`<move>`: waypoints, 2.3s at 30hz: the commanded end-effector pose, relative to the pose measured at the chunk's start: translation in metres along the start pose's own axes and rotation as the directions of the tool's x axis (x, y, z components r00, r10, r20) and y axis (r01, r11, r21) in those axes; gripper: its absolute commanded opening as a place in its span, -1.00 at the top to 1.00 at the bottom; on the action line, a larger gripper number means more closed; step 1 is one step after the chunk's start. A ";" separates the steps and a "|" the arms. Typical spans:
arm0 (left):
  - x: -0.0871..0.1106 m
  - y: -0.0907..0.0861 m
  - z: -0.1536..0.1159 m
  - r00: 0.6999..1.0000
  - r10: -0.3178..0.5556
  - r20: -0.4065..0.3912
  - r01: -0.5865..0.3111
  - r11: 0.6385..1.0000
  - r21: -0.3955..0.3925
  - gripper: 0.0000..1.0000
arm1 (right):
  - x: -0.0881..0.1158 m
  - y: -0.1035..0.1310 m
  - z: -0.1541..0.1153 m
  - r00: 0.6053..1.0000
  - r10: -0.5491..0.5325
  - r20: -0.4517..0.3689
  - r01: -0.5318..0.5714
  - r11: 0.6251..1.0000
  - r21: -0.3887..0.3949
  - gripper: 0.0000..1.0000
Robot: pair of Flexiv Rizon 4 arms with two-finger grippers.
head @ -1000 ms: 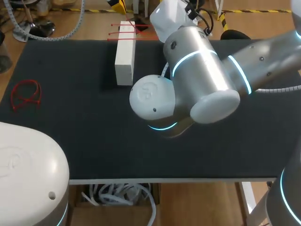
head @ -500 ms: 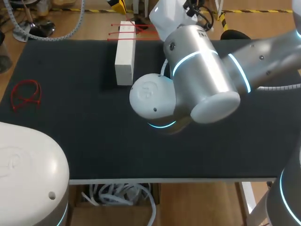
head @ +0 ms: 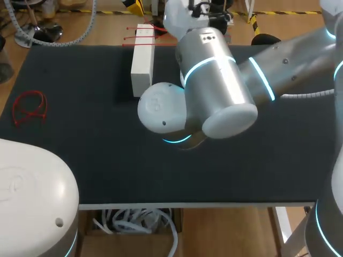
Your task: Grab the tape and strap the tape.
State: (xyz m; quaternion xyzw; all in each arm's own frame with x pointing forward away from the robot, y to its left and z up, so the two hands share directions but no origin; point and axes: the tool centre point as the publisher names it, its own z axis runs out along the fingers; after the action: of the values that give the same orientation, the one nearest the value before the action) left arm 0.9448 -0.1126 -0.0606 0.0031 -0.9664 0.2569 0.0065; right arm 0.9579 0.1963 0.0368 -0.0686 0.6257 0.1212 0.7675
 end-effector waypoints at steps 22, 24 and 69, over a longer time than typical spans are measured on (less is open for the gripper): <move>0.000 0.000 0.000 1.000 -0.001 -0.001 0.001 1.000 -0.003 1.00 | -0.018 -0.005 -0.022 0.822 -0.555 -0.129 0.552 0.832 -0.061 1.00; 0.000 0.000 0.000 1.000 -0.001 -0.001 0.001 1.000 -0.003 1.00 | -0.016 -0.005 -0.023 0.802 -0.579 -0.145 0.573 0.815 -0.085 1.00; 0.000 0.000 0.000 1.000 -0.001 -0.001 0.001 1.000 -0.003 1.00 | 0.038 0.038 -0.009 0.731 -0.664 -0.159 0.664 0.745 -0.064 1.00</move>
State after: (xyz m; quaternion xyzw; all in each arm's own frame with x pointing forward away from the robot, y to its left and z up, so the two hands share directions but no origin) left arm 0.9448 -0.1126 -0.0606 0.0031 -0.9664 0.2569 0.0065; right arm 0.9450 0.2251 -0.0015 -0.3157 0.6240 -0.1486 0.6992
